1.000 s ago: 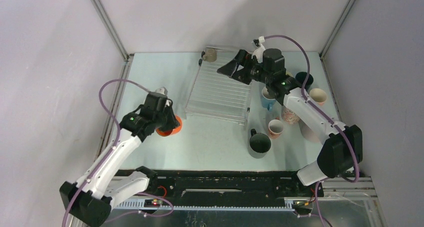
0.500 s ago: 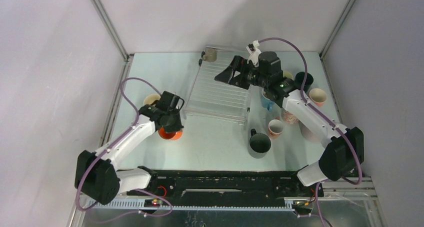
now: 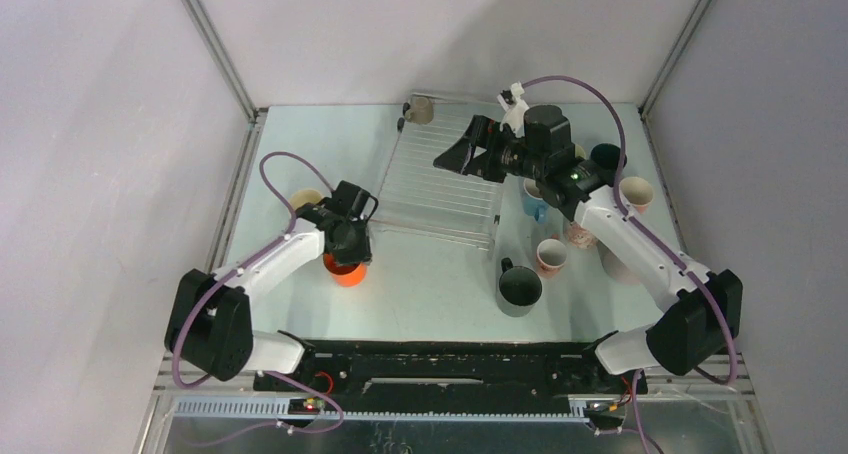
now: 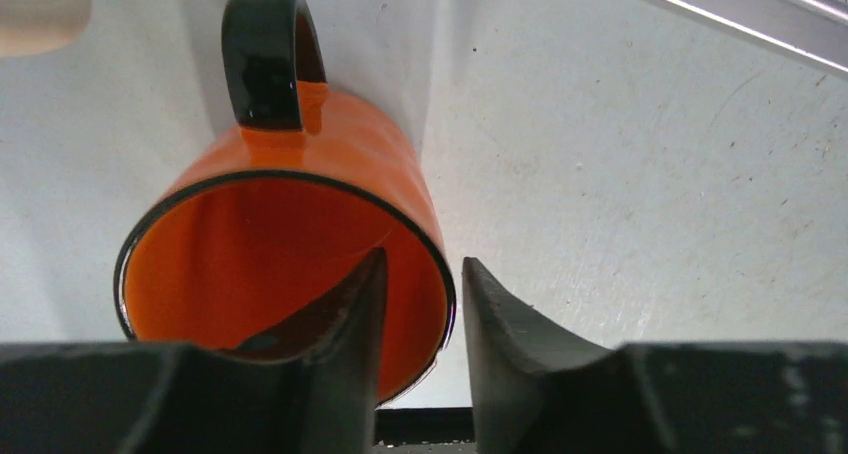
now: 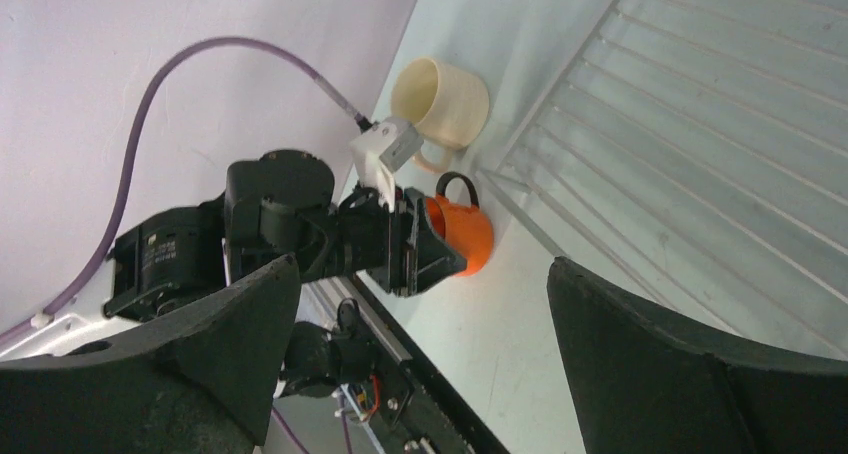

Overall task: Unload the cups from the dish rack
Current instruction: Place the cup at the center of the board, then unload the cup from the dish rack.

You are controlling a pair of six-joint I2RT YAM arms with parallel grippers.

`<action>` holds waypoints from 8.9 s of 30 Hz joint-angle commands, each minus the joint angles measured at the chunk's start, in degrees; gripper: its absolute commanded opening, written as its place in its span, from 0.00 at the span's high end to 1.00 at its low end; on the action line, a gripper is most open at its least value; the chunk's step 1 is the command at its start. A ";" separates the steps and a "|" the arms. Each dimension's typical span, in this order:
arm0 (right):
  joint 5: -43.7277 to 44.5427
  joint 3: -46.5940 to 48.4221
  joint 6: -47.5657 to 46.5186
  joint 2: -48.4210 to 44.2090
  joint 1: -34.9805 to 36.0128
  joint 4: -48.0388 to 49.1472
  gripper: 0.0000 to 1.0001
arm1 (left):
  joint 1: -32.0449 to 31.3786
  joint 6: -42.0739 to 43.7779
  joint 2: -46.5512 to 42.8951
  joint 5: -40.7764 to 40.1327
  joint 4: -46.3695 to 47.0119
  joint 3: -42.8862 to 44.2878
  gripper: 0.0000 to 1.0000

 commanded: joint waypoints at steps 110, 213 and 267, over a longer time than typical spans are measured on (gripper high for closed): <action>6.05 -11.08 -12.22 -20.20 -8.44 -16.55 0.00 | 3.72 -19.38 61.26 7.26 33.20 77.06 0.27; 4.93 -17.36 -9.25 -22.14 -8.38 -11.60 0.00 | 1.27 20.58 48.70 8.08 11.88 64.35 0.94; 4.52 -19.73 -8.21 -21.42 -8.67 -6.73 0.00 | -0.10 19.89 47.91 5.02 12.52 68.83 1.00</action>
